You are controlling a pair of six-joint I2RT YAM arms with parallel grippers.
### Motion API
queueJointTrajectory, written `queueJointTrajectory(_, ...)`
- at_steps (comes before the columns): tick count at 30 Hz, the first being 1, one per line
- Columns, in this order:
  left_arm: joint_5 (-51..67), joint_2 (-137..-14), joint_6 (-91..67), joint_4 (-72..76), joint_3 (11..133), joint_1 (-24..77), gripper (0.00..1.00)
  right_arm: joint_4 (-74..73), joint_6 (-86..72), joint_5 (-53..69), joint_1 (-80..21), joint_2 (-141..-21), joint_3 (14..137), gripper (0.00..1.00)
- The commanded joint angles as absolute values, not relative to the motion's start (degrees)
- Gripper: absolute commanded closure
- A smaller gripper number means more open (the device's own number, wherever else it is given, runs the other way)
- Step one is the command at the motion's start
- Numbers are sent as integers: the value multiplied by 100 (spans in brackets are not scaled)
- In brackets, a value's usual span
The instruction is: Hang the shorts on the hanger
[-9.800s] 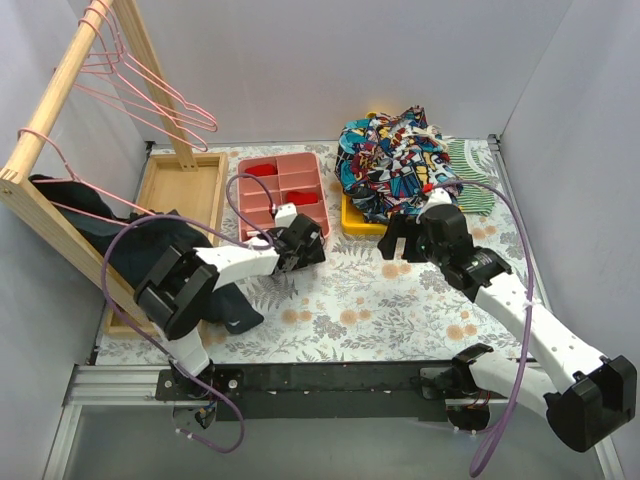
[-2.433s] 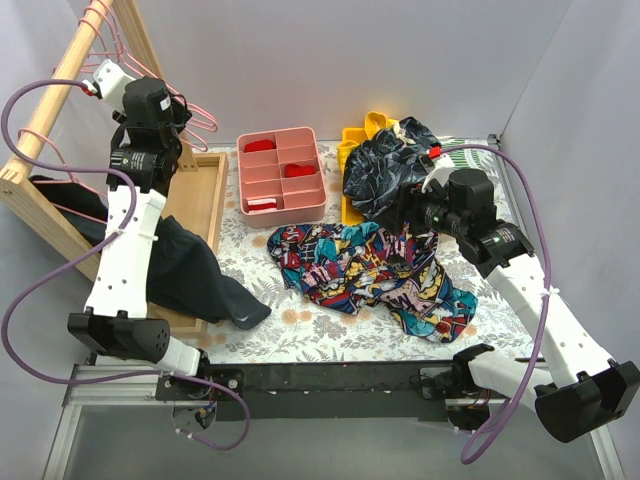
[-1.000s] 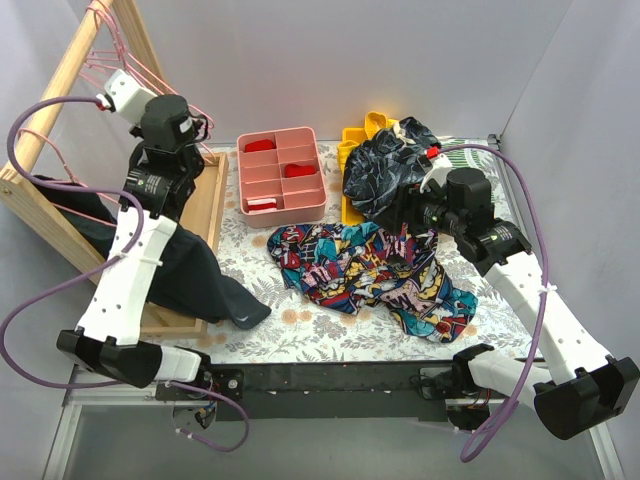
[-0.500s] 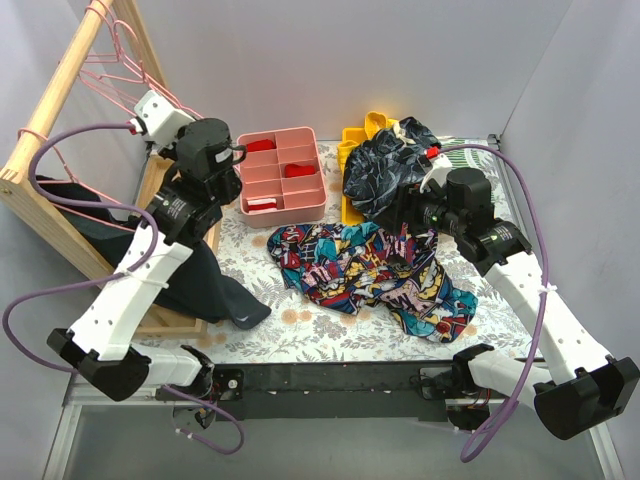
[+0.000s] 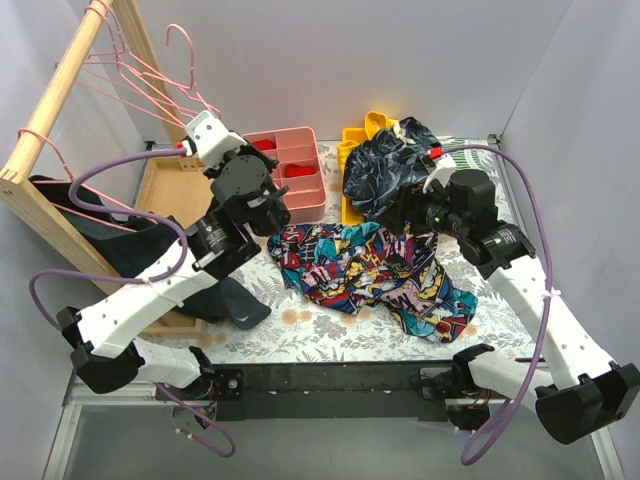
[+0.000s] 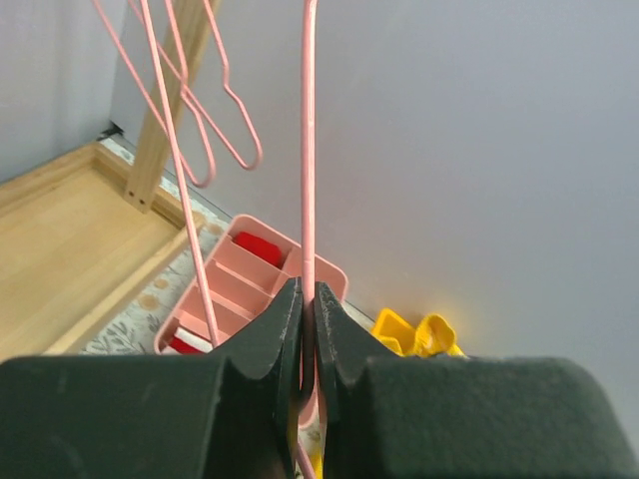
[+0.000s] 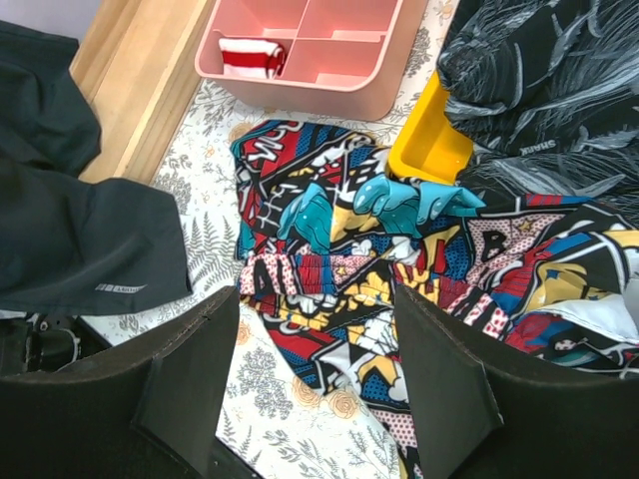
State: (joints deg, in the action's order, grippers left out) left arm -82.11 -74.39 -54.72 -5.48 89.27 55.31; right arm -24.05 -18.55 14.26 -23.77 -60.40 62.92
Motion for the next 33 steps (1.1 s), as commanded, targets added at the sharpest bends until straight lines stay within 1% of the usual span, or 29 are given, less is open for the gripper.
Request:
queueJointTrajectory(1, -8543, -7628, -4650, 439, 9044, 6055, 100, -2505, -1758, 1082, -2391, -5766, 6451, 28)
queueJointTrajectory(3, -8220, -7751, -4117, 797, 9096, 6353, 100, -2601, -1775, 898, -2382, -5713, 6451, 28)
queueJointTrajectory(4, -7983, -7909, -3896, 904, 9149, 6494, 100, -2654, -1784, 618, -2391, -5652, 6460, 28)
queueJointTrajectory(6, -7560, -8015, -3552, 879, 9299, 6942, 100, -2759, -1810, 301, -2391, -5581, 6460, 27)
queueJointTrajectory(7, -7115, -7963, -3664, 670, 9325, 7074, 100, -2916, -1811, 38, -2391, -5529, 6460, 26)
queueJointTrajectory(8, -6554, -7937, -4248, 59, 9665, 7180, 100, -2988, -1863, -261, -2391, -5494, 6434, 25)
queueJointTrajectory(9, -6008, -7919, -5046, -1853, 9920, 7172, 100, -3049, -1881, -420, -2382, -5450, 6407, 24)
queueJointTrajectory(10, -4837, -7841, -5715, -2176, 9897, 7102, 100, -3111, -1898, -657, -2382, -5354, 6355, 23)
queueJointTrajectory(14, -3431, -7340, -6072, -2680, 9090, 6979, 100, -3155, -2030, -800, -2382, -5195, 5951, 22)
queueJointTrajectory(16, -2773, -6778, -6292, -2795, 8361, 6778, 100, -3173, -2074, -817, -2382, -5116, 5583, 23)
queueJointTrajectory(17, -1707, -6541, -6528, -2760, 8115, 6367, 100, -3103, -2092, -826, -2382, -5054, 5433, 23)
queueJointTrajectory(19, -874, -5987, -6697, -2821, 7492, 6005, 100, -2989, -2127, -861, -2382, -4931, 4916, 26)
queueJointTrajectory(21, -232, -5592, -6829, -3170, 7191, 5880, 100, -2779, -2118, -792, -2382, -4896, 4616, 28)
queueJointTrajectory(23, 182, -5406, -7021, -3461, 6822, 5871, 100, -2646, -2118, -729, -2382, -4887, 4273, 34)
queueJointTrajectory(24, 594, -5162, -7083, -3480, 6672, 5871, 100, -2480, -2127, -729, -2382, -4887, 4176, 37)
queueJointTrajectory(28, 1212, -4599, -7470, -3595, 5883, 5871, 100, -2058, -2127, -756, -2391, -4974, 3631, 37)
queueJointTrajectory(33, 1503, -4044, -7857, -3761, 5335, 5871, 100, -1627, -2162, -642, -2434, -5535, 3542, 40)
